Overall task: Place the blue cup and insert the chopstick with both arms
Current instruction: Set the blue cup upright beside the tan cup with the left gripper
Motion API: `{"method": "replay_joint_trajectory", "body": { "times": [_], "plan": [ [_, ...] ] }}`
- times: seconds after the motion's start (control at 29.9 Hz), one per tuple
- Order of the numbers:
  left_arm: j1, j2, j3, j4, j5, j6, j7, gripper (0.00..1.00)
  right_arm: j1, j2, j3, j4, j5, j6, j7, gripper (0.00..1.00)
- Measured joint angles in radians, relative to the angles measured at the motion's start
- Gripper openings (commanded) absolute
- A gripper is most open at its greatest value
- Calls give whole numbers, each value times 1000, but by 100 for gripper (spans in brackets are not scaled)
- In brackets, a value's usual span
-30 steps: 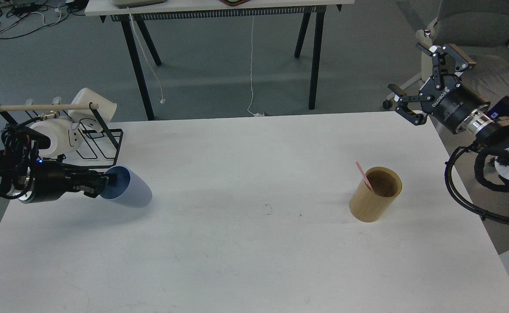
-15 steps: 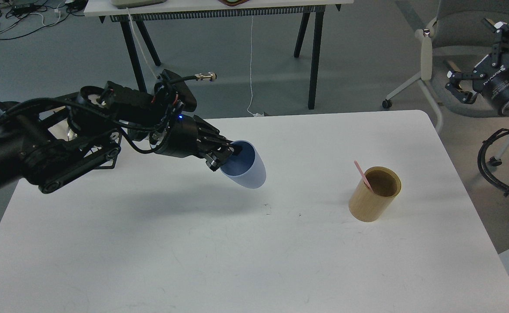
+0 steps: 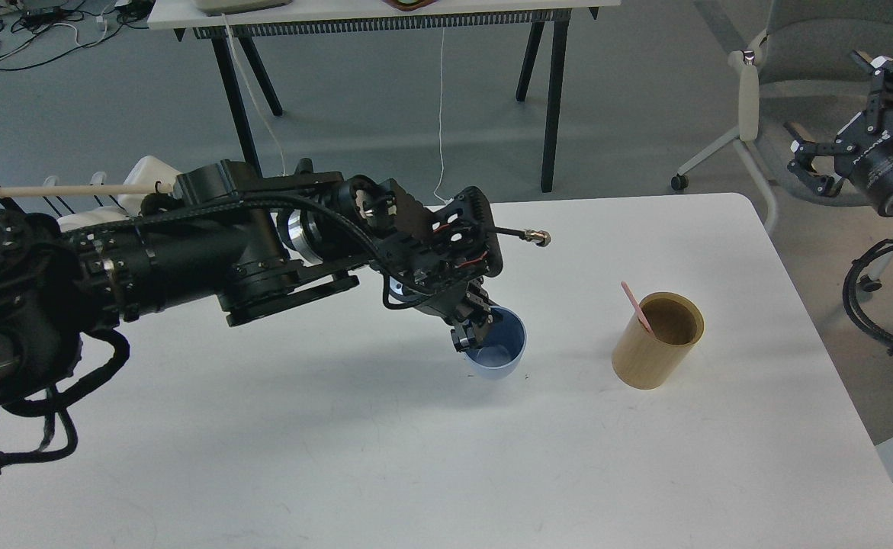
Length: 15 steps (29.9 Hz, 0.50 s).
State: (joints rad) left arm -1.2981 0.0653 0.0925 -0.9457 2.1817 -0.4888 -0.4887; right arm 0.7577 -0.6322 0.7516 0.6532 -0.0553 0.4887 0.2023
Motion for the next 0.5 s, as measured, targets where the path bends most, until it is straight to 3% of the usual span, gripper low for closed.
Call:
{"method": "replay_joint_trajectory", "body": {
  "times": [0.13,0.5],
  "plan": [
    [0,-58,22,51,0,0,0,4,-1,-2,0,0,0,0,-1,99],
    [20,-65,55,126,0,0,0,9,-7,-5,-7,4,0,0,0,99]
  ]
}}
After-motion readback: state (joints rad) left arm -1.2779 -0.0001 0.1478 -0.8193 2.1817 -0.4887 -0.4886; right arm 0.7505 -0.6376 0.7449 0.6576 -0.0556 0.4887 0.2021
